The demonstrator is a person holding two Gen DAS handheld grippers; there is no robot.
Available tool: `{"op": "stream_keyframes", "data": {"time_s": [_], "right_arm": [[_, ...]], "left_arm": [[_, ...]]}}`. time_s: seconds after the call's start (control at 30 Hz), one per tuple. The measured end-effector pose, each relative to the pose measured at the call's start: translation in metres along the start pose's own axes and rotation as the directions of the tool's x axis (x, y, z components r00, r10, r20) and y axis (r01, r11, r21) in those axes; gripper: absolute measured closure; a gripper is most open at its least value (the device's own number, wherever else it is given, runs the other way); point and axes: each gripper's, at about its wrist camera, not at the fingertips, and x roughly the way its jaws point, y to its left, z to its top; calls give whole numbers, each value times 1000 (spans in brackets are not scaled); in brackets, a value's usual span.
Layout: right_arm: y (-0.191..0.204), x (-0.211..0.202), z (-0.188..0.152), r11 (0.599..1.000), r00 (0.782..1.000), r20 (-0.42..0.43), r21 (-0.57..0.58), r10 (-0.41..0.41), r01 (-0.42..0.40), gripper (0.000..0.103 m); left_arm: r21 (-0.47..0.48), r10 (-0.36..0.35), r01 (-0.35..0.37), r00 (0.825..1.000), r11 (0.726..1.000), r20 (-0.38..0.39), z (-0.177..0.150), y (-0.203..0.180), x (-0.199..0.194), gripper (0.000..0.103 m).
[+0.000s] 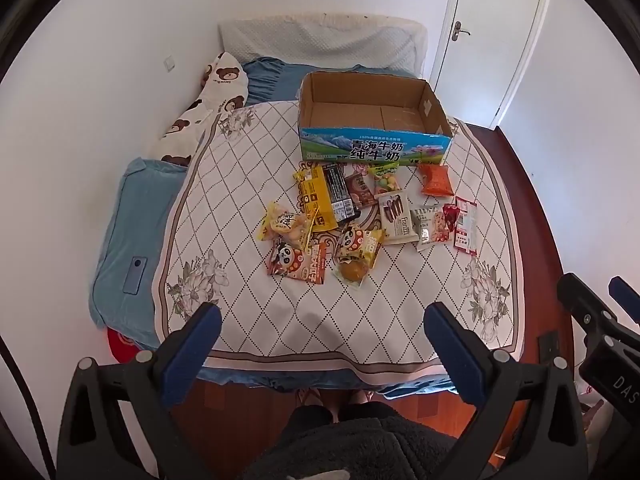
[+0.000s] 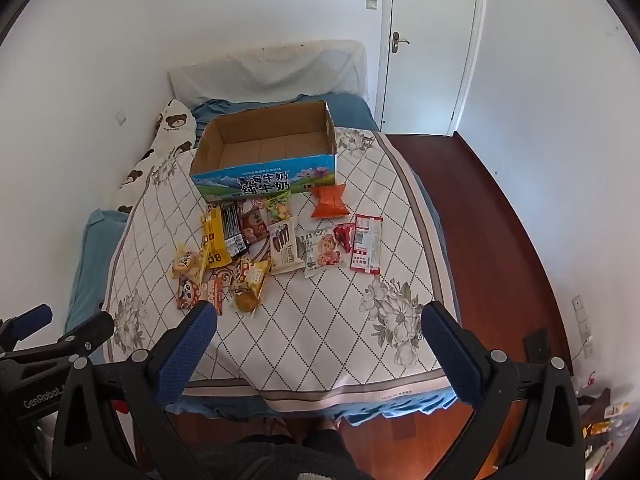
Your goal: Organize snacks
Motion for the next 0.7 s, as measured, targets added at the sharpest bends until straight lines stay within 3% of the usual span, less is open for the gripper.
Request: {"op": "stream_keyframes", "data": {"time_s": [0.7], "right_arm": [[1,1,2,1000,1000,-2,-1,0,0,0]], "left_arm": [[-1,-1,1,1000,1000,3,1,1,-1,0]]}}
